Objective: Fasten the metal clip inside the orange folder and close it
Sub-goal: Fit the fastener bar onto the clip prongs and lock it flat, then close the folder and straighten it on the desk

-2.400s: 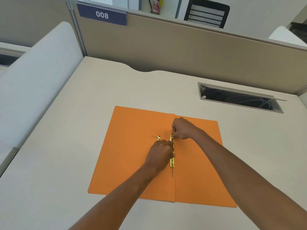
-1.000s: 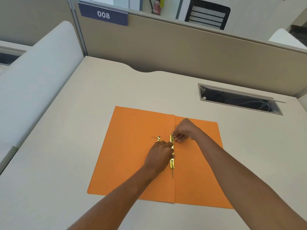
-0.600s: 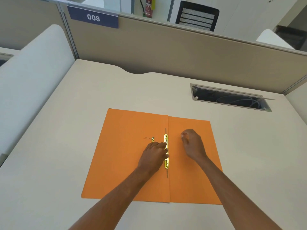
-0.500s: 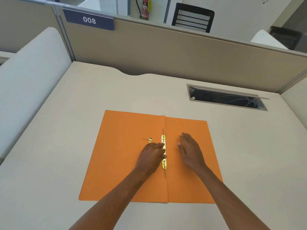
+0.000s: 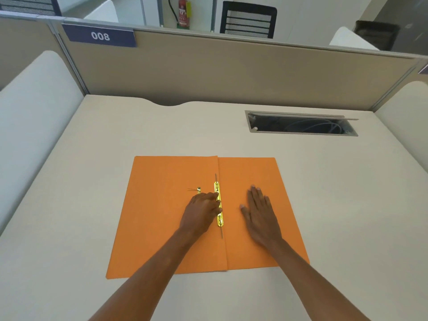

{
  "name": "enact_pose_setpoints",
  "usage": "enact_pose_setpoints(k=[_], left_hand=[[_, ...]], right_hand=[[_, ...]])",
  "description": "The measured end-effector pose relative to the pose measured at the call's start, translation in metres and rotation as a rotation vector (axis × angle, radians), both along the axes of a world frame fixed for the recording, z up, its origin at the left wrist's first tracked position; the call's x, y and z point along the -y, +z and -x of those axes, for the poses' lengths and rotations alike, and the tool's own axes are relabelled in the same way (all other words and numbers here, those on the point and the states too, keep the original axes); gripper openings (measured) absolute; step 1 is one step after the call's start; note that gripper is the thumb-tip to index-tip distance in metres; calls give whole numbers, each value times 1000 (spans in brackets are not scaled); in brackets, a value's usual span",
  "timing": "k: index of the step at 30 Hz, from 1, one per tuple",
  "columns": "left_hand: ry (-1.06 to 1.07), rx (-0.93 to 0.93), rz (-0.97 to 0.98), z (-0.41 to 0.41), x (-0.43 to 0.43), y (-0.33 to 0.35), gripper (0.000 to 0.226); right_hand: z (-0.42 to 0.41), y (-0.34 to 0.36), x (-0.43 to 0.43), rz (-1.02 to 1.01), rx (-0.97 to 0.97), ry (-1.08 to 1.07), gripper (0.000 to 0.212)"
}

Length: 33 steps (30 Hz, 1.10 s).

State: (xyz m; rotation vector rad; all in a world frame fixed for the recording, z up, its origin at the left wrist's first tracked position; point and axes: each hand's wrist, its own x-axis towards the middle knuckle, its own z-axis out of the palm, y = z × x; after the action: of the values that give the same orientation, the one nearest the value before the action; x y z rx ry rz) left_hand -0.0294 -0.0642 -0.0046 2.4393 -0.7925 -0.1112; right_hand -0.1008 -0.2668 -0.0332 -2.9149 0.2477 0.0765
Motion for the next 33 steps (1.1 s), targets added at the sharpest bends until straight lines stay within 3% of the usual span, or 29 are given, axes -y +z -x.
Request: enact_pose_setpoints(k=[5, 10, 12, 15, 24, 28, 33], left_hand=[[11, -59, 59, -1, -10, 5, 22], [409, 79, 111, 16, -57, 14, 30], [641, 79, -8, 26, -93, 16, 37], [877, -87, -248, 46, -139, 20, 54], [868, -267, -491, 76, -138, 28, 86], [911, -326, -436, 74, -135, 31, 88], [1018, -486, -138, 59, -160, 38, 80]], right_hand=[[1, -2, -1, 29, 20, 7, 72], [3, -4, 1, 36, 35, 4, 67], [3, -5, 0, 46, 40, 3, 67], [3, -4, -1, 44, 40, 2, 68], [2, -2, -2, 41, 46, 1, 71], [2, -3, -2, 28, 46, -4, 72], [2, -3, -2, 25, 44, -6, 74]])
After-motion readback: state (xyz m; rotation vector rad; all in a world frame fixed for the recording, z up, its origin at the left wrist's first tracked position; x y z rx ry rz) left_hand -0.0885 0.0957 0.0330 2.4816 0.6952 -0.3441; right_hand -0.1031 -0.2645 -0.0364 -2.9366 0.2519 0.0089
